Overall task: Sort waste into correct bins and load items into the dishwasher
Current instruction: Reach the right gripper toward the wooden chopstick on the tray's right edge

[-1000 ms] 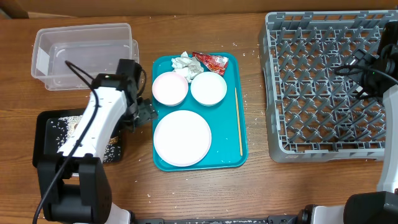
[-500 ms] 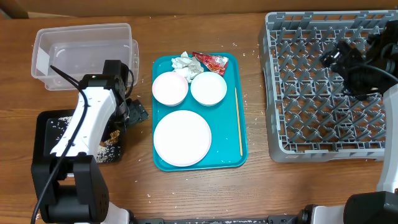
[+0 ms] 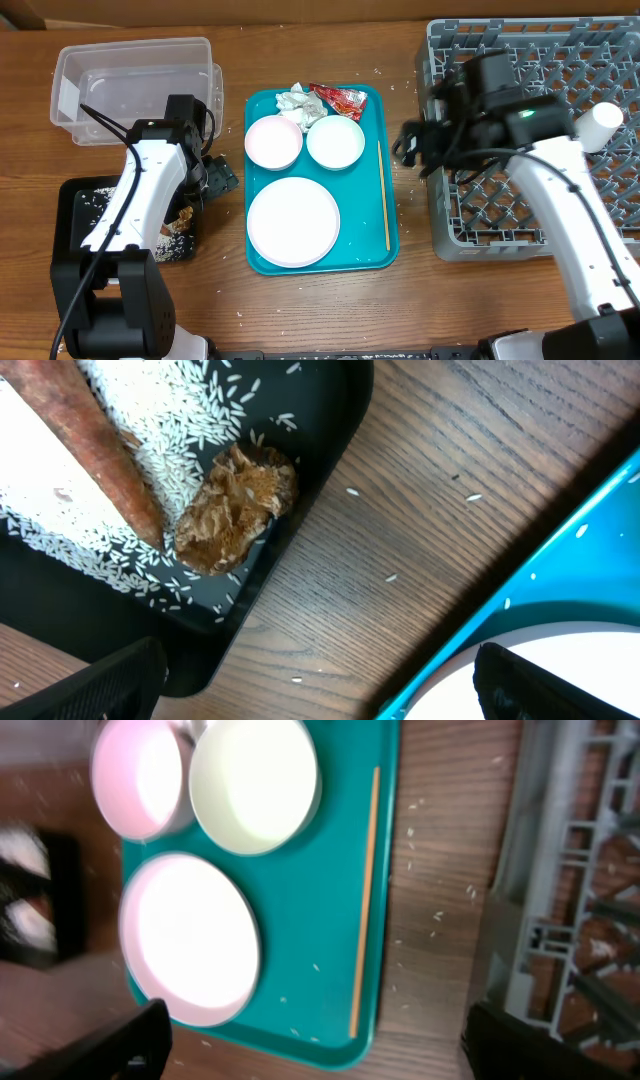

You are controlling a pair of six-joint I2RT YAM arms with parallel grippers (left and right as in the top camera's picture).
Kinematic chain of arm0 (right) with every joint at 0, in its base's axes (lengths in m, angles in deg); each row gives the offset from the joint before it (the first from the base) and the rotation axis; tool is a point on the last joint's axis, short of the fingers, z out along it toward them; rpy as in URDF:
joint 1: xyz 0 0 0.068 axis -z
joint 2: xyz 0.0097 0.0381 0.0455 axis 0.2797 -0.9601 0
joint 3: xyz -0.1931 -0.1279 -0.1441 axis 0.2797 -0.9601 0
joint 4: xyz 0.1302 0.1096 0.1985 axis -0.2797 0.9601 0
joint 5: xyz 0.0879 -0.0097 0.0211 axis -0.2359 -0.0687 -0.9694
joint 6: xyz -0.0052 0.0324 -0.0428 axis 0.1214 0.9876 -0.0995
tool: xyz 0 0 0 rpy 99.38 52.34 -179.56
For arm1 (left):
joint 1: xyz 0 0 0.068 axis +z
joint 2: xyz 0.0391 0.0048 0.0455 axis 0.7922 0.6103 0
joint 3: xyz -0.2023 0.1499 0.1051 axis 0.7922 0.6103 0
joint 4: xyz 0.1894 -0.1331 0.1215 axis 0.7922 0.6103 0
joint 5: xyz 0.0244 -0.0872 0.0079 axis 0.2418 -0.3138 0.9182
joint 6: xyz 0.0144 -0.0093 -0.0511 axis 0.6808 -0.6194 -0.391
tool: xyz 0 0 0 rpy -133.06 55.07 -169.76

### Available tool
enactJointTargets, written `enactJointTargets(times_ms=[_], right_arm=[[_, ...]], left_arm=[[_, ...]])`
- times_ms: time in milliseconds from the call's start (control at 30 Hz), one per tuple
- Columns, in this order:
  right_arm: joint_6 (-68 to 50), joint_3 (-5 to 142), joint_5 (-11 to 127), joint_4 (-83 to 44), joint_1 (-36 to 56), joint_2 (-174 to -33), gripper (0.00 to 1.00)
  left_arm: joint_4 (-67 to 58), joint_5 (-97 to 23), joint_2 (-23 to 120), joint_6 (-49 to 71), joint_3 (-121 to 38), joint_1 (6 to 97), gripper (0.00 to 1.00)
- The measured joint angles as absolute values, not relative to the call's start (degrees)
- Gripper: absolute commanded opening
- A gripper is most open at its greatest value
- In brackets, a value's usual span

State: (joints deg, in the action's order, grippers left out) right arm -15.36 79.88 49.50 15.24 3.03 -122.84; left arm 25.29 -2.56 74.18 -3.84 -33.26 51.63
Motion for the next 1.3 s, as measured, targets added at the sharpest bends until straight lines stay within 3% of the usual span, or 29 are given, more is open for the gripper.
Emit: enactJointTargets(times_ms=[333,1300], right_arm=[[-12.9,63.9,52.6,-0.1,-5.2,-123.2,0.78],[-10.6,63.1,59.5,-7.7,-8.6,-136.5,0.79]], left_arm=[[25.3,-2.6,74.2,-3.8,-33.2,51.6,1.0],[25.3,-2.6,74.2,-3.8,-33.2,51.6,1.0]])
